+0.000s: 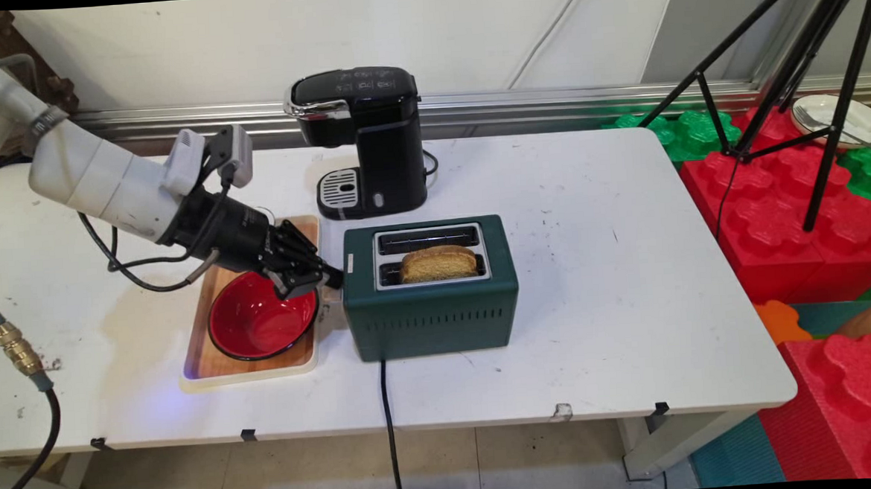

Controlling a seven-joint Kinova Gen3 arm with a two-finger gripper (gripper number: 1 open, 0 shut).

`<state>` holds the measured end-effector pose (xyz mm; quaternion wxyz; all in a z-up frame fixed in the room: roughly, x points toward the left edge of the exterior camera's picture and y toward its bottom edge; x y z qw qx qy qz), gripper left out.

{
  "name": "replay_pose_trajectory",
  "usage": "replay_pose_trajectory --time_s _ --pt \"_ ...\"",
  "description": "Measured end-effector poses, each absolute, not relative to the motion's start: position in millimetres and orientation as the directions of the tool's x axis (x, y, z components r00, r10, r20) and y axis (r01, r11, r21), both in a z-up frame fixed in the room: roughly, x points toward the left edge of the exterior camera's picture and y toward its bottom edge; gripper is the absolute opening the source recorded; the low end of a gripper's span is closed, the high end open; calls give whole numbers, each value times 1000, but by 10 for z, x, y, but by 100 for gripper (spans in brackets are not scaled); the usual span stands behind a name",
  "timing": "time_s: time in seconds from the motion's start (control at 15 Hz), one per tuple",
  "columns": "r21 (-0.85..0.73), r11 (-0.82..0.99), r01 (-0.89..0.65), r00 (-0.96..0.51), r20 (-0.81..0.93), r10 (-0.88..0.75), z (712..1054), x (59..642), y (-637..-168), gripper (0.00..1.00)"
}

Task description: Press the toaster switch

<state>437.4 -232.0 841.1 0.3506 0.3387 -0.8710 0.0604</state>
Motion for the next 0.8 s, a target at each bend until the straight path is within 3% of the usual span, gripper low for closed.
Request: replay_pose_trajectory --time_s 0.07,0.8 --pt "131 787 -602 -549 648 -528 8381 4353 -2500 0" --pt "102 794 -600 -584 621 -522 8217 4427 -2396 0"
